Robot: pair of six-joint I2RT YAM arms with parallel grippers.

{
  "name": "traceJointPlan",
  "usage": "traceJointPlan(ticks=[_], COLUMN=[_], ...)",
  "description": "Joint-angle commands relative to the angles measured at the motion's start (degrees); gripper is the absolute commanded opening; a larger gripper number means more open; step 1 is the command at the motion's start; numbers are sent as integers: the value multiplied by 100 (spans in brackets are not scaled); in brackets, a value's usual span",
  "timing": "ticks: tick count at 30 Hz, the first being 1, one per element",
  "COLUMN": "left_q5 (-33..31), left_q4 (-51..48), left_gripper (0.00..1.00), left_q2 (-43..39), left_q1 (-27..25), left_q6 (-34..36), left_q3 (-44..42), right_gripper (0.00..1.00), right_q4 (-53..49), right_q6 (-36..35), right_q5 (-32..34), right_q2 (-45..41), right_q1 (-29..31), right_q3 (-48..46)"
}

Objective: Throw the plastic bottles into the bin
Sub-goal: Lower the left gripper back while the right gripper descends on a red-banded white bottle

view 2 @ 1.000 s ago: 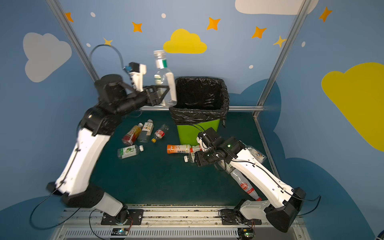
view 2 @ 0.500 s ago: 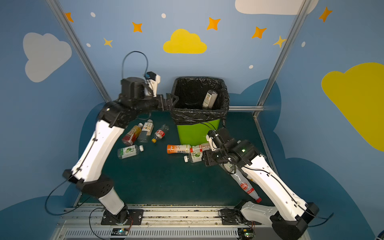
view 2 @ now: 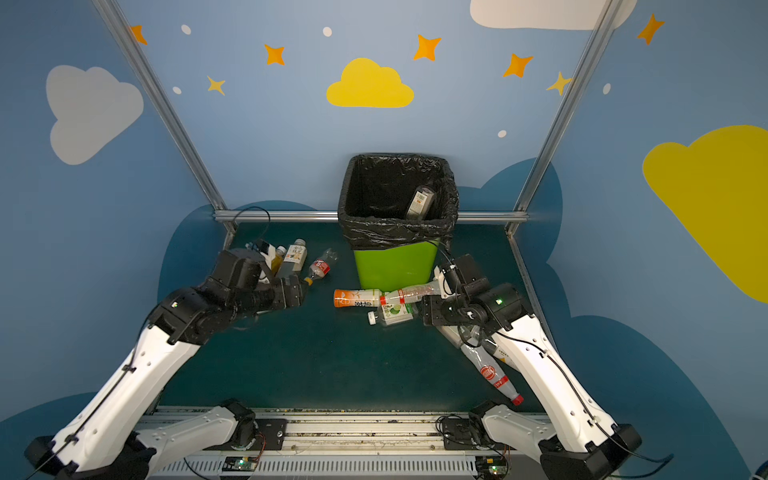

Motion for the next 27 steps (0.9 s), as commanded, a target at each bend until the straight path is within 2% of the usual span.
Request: traceJointPlan(ticks=[1, 3, 6, 13, 27], left_q5=[352, 521, 548, 445, 700], left_q4=[252, 495, 593, 352, 444], left_gripper=[100, 100, 100, 100, 100], left_q2=[-734, -975, -1164, -1198, -1001], left_q1=[-6, -32, -91, -120, -117], left_q6=[-968, -1217, -1334, -1080, -834], left_q3=[-807, -1389, -1875, -1882, -1700], right_gripper=[76, 75, 70, 69, 70], right_q4=[797, 1462, 2106, 3235, 4809], right_q6=[815, 1314, 1756, 2462, 3439], right_q5=[-217, -650, -865, -1407, -635], right_q2=[-312, -554, -662, -385, 305], right_q1=[-297, -529, -807, -1222, -1388], right_q3=[-676, -1195, -1713, -2377, -2957])
